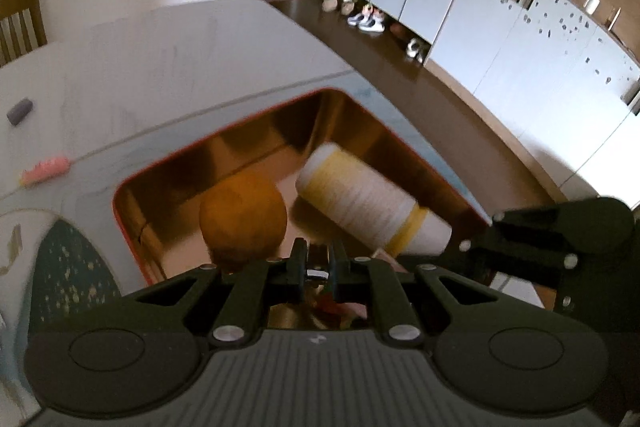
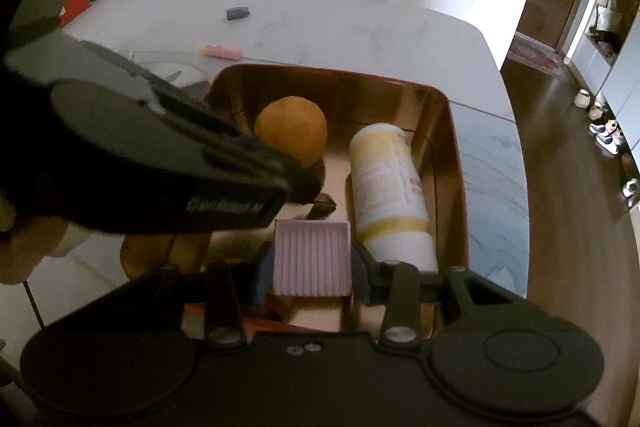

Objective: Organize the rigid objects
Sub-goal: 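Open left gripper to drop the clipper while right gripper releases the pink dish in the box, then move left gripper toward the silver round tin while right gripper moves toward the purple spiky toy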

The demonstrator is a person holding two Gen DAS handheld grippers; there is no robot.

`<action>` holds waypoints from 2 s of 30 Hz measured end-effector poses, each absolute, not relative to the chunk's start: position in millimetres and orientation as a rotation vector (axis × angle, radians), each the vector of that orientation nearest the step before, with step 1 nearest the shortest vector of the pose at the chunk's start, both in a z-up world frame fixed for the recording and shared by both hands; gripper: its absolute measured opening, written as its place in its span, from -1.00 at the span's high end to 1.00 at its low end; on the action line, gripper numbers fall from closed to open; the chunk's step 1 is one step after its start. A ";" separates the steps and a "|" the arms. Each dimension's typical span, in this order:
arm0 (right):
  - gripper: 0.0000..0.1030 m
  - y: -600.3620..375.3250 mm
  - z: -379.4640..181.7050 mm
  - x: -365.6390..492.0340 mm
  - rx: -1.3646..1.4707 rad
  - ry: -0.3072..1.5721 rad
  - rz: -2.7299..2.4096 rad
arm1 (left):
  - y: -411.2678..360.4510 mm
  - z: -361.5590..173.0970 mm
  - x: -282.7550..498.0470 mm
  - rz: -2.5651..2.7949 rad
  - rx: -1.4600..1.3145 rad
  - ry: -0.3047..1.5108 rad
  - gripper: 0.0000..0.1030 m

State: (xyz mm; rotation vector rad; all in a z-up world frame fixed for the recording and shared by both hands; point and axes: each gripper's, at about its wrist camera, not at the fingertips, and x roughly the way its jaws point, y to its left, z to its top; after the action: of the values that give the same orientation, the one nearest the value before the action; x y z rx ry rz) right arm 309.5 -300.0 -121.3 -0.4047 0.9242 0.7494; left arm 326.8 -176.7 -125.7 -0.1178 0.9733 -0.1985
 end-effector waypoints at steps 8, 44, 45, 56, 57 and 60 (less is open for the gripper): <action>0.21 -302.0 -120.9 310.5 -0.392 0.928 0.743 | -177.5 -128.7 321.9 -0.198 -0.102 0.998 0.79; -0.52 -289.1 -61.3 262.0 -0.189 0.819 0.720 | -107.7 -42.0 225.6 -0.081 -0.104 0.718 -0.30; -0.54 -284.6 -60.2 259.1 -0.186 0.815 0.720 | -101.4 -41.1 222.4 -0.079 -0.111 0.715 -0.30; -0.88 -233.9 -53.4 232.6 -0.147 0.782 0.736 | -27.2 -39.2 194.2 0.007 -0.127 0.677 -0.54; -0.90 -228.4 -53.2 230.1 -0.142 0.777 0.739 | -18.6 -39.4 191.8 0.018 -0.132 0.673 -0.58; -0.96 -210.4 -53.7 223.6 -0.132 0.774 0.744 | 4.0 -42.3 184.2 0.049 -0.135 0.666 -0.62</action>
State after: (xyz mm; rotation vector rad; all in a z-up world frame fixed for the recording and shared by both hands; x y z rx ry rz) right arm 223.6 -210.4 -53.7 -0.1316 0.7742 0.7438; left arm 184.2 4.0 -42.3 -0.1352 0.6657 0.0486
